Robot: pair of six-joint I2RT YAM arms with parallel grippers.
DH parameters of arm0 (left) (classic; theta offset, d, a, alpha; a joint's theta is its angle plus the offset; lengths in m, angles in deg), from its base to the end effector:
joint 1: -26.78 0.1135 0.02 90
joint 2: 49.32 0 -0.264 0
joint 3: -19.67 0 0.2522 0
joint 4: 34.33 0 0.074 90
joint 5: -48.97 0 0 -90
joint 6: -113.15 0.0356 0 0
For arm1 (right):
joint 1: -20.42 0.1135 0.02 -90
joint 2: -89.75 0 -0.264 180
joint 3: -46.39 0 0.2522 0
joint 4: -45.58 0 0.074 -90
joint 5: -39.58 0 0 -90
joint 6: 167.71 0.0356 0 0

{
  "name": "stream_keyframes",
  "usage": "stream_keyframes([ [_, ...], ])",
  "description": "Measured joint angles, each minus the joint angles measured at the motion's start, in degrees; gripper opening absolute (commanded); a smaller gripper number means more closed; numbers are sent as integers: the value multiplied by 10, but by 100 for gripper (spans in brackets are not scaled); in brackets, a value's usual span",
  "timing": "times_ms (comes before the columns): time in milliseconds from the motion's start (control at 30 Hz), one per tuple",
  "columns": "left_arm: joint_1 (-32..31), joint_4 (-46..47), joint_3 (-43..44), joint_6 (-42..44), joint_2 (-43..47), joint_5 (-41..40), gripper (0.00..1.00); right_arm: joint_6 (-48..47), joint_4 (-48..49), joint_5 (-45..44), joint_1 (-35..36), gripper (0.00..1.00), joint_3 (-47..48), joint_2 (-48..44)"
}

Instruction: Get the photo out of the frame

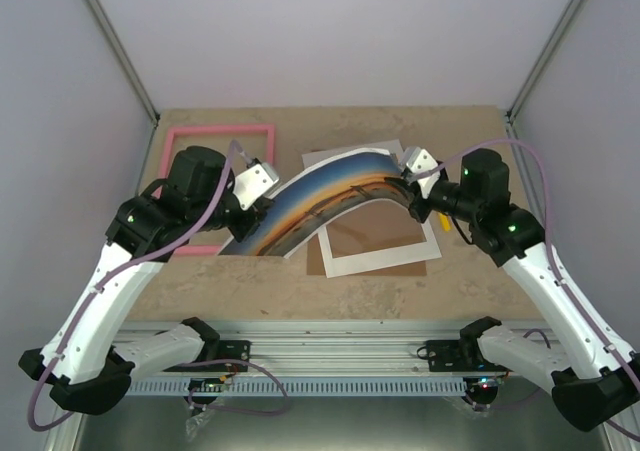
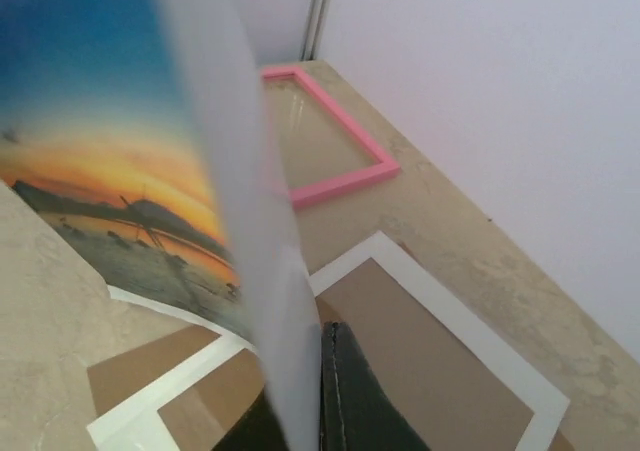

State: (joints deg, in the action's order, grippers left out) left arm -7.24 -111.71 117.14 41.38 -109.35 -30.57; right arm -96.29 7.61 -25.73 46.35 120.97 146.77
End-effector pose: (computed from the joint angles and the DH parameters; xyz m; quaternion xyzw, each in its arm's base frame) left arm 0.1389 -0.1016 0.4255 0.4319 0.7931 -0.1397 0.4060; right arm 0.1881 0.1080 0.3740 -0.4167 0.6962 0.2109 0.5450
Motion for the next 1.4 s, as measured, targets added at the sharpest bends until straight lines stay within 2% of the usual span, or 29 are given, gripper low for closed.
stream_keyframes([
  [67,0,8,-7,-1,2,-2,3,2,-12,3,0,0,6,-1],
  [200,0,30,-27,-11,3,-21,28,16,-47,12,-1,1,19,-5],
  [267,-1,41,-35,-15,3,-37,38,28,-65,21,-1,0,28,-5],
  [567,-1,142,-75,-66,20,-171,67,110,-148,38,-1,1,111,32],
  [733,-1,208,-126,-109,38,-222,99,160,-191,38,-10,0,159,91],
  [967,-1,273,-198,-151,72,-279,100,215,-238,66,-68,1,169,154],
  [1167,11,319,-240,-184,91,-295,100,231,-259,86,-107,0,169,188],
  [1267,42,353,-279,-206,102,-276,100,231,-262,94,-128,0,160,198],
  [1400,119,400,-351,-245,113,-215,100,229,-264,110,-162,1,142,216],
])
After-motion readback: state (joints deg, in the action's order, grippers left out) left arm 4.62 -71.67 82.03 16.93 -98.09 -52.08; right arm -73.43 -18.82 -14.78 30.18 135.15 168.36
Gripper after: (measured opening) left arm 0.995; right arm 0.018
